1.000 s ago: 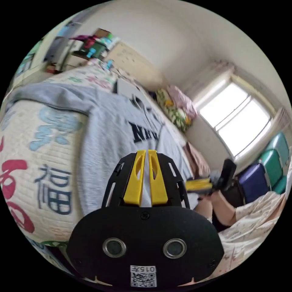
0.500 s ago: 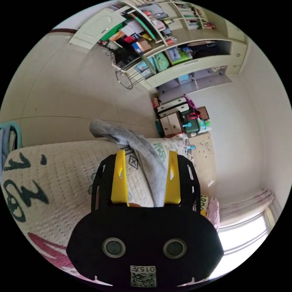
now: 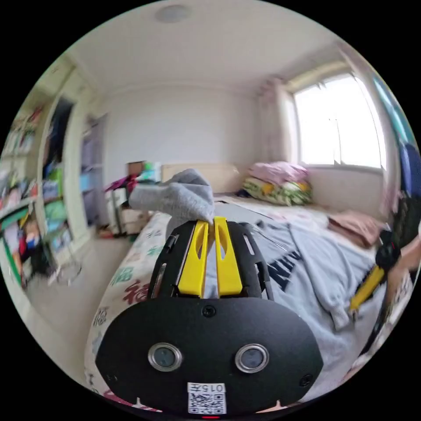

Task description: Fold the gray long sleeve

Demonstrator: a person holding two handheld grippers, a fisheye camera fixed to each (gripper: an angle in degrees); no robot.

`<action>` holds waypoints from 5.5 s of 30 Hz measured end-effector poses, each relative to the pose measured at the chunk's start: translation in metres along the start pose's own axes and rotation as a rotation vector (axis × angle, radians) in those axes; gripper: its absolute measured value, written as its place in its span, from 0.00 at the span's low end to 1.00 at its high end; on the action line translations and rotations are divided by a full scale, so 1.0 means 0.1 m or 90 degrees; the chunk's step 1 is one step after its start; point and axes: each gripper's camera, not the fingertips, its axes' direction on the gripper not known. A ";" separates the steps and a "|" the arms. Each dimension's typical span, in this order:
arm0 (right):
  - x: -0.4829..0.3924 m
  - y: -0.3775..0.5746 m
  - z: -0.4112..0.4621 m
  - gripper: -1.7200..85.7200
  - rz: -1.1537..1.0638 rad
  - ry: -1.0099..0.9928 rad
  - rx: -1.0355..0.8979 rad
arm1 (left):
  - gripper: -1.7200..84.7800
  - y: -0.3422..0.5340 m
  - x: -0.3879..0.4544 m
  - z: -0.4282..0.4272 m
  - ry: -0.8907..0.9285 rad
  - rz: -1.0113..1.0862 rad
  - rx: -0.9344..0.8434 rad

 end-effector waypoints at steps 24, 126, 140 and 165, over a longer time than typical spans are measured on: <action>-0.33 0.00 -0.86 0.05 0.143 0.027 0.126 | 0.05 -0.05 1.29 0.70 0.215 0.131 -0.365; -0.49 -0.01 -2.21 0.10 0.390 -0.009 0.183 | 0.13 -1.34 1.06 0.59 0.460 0.219 -0.345; -1.17 -0.31 -2.11 0.02 0.364 0.162 0.121 | 0.05 -1.48 1.05 0.54 0.485 0.307 -0.360; -1.47 -0.77 -2.95 0.02 0.428 -0.057 0.013 | 0.04 -1.24 1.22 0.39 0.390 0.261 -0.353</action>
